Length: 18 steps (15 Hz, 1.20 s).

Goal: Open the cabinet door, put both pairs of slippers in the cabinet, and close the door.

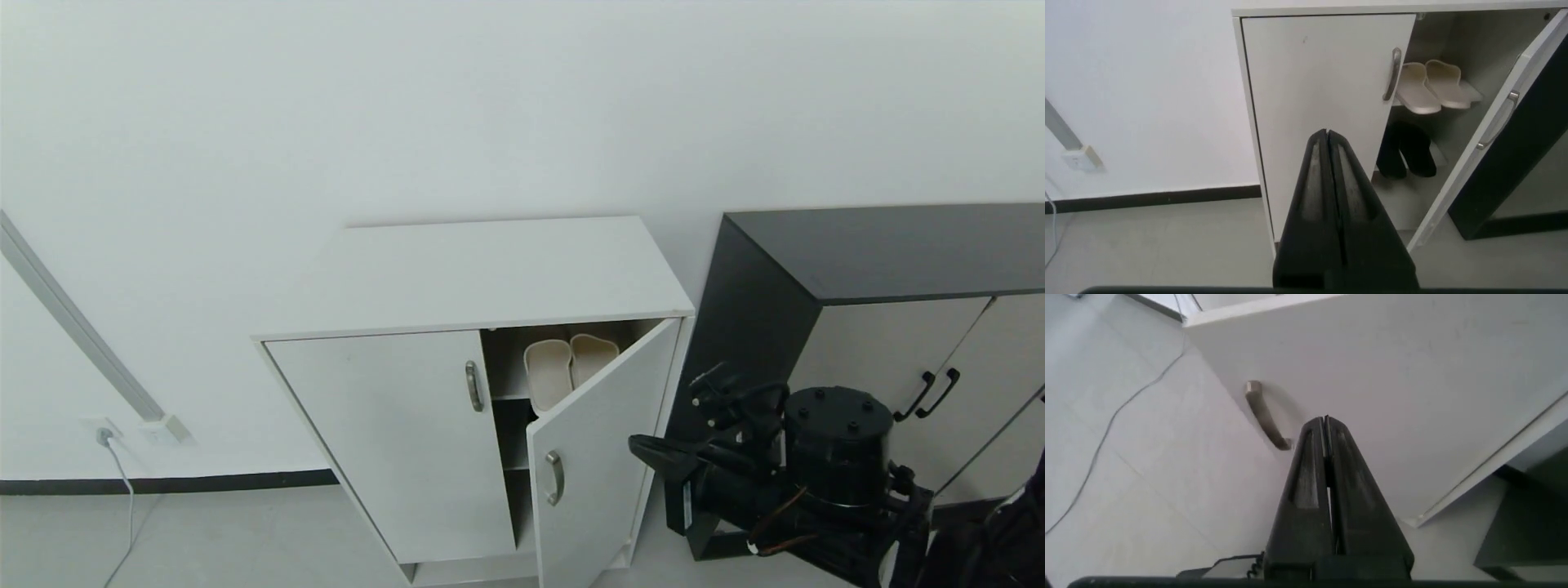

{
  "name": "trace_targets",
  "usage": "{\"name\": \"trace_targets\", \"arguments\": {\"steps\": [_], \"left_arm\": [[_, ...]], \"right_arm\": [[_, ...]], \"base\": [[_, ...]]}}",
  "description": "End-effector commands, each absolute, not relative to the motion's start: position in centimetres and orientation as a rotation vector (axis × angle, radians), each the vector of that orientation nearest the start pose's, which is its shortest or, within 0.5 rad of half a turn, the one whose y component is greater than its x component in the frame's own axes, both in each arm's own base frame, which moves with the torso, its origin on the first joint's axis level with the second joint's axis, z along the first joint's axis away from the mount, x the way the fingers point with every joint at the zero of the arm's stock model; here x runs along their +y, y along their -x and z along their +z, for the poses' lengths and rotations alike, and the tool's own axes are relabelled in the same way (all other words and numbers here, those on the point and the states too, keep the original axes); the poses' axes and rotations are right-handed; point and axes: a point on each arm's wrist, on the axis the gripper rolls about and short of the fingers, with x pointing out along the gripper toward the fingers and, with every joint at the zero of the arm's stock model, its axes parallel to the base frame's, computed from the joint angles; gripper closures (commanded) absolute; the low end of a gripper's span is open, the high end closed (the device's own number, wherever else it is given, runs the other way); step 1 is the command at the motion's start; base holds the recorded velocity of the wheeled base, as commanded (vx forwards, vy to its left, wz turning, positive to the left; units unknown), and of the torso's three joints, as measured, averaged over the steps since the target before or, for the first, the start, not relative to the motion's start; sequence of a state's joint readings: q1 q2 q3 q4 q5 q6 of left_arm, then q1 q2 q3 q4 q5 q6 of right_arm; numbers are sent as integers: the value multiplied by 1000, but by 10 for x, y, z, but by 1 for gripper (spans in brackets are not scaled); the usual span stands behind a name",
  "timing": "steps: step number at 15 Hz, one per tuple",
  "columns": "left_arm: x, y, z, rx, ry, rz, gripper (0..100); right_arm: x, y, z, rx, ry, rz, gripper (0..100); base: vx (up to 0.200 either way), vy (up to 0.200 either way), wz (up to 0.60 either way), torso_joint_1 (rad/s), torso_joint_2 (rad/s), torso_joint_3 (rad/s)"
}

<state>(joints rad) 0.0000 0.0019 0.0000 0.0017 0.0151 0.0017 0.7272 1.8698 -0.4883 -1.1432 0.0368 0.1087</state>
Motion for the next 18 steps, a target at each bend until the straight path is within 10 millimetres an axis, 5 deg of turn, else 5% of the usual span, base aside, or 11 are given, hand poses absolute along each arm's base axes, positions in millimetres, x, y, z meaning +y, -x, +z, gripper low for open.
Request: {"name": "trace_targets", "arguments": {"steps": [1,18], "left_arm": [[0,23,75,5,-2,15,100],[0,23,75,5,-2,17,100]], "right_arm": [[202,-241,101,281,-21,712,100],[215,-338,80,268,-45,586,100]], "base": [[0,0,0,0,0,0],[0,0,0,0,0,0]]}}
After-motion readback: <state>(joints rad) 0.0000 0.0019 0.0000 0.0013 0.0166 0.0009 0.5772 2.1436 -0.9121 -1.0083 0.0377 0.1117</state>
